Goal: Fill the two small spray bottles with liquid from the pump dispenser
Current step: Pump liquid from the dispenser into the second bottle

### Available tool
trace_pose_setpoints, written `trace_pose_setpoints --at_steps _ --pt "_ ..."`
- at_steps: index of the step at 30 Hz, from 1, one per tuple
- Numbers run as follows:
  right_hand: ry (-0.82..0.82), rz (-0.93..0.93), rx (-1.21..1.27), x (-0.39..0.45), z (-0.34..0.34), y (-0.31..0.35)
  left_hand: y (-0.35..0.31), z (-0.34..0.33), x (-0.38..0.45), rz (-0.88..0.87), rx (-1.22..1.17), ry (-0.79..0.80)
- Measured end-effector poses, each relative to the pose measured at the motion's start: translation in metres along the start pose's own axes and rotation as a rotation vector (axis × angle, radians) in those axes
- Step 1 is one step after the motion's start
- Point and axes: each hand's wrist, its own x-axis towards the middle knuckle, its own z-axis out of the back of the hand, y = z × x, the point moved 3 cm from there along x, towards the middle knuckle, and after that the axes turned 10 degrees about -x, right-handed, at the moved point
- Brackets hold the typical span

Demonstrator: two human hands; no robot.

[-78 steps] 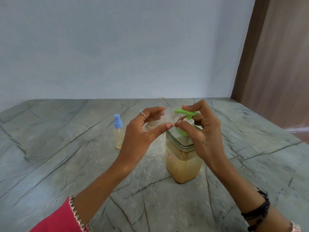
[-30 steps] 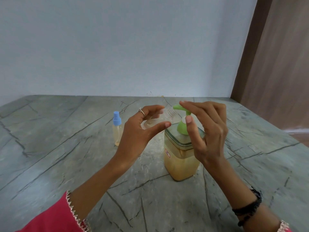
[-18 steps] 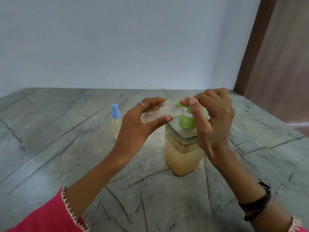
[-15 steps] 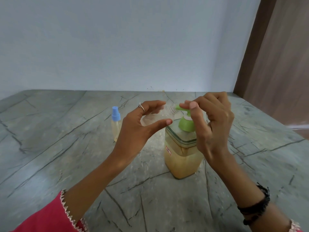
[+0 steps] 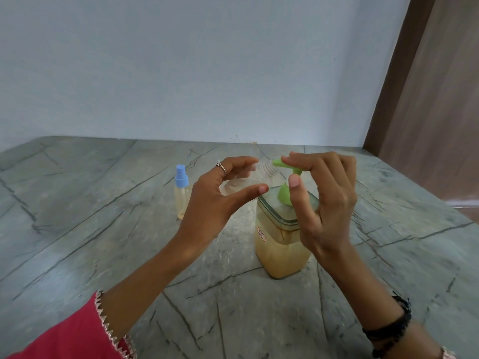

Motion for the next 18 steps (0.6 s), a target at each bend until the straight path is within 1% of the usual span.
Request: trace_pose_setpoints --at_steps 8,18 --pt "-0.037 -0.028 0.009 0.007 0.001 0.0 0.001 0.0 0.001 -0.013 -0.008 -0.004" --pt "-0.073 -0.04 -0.086 0.012 -0.002 0.001 0.003 0.0 0.001 -0.017 -0.011 -0.005"
